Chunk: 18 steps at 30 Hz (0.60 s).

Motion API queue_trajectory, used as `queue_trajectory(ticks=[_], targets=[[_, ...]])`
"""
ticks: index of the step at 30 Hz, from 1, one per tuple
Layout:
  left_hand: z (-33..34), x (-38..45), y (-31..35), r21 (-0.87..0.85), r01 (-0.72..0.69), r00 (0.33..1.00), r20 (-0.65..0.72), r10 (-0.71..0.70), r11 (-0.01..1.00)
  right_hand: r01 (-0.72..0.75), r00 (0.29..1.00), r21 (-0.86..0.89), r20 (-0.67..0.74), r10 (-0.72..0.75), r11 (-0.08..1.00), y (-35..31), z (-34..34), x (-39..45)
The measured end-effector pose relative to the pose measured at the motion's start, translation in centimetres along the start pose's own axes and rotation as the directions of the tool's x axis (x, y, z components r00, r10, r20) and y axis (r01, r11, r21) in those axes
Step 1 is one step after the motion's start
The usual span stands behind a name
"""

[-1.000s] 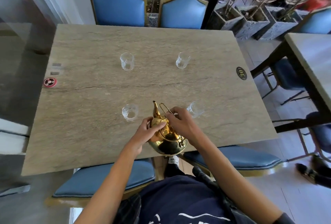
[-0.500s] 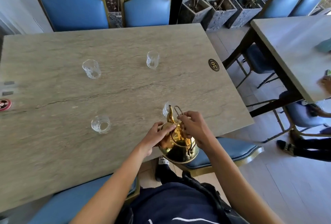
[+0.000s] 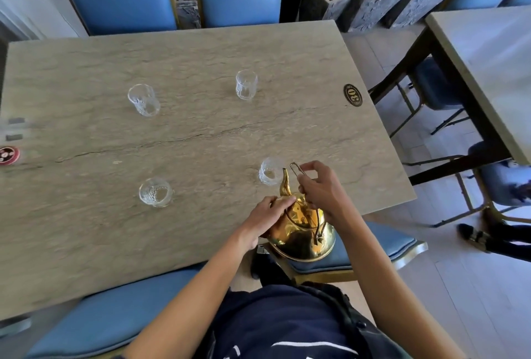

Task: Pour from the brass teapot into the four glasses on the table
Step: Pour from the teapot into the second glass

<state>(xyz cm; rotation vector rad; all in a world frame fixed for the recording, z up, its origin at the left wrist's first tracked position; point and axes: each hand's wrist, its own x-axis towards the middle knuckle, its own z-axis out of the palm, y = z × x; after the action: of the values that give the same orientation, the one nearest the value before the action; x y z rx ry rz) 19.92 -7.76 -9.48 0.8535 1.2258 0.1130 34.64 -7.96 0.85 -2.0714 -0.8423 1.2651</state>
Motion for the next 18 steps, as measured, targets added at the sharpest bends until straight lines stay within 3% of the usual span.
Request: queue_trajectory(ticks=[11, 18], targets=[[0.7, 0.2, 0.2, -0.099, 0.044, 0.998, 0.044, -0.04, 0.994, -0.018, 0.996, -0.099, 0.083, 0.027, 0.995, -1.4, -0.5, 2.1], [0.6, 0.3, 0.1, -0.069, 0.049, 0.997, 0.058, -0.045, 0.996, -0.02, 0.996, -0.145, 0.088, 0.033, 0.989, -1.4, -0.3, 2.2]])
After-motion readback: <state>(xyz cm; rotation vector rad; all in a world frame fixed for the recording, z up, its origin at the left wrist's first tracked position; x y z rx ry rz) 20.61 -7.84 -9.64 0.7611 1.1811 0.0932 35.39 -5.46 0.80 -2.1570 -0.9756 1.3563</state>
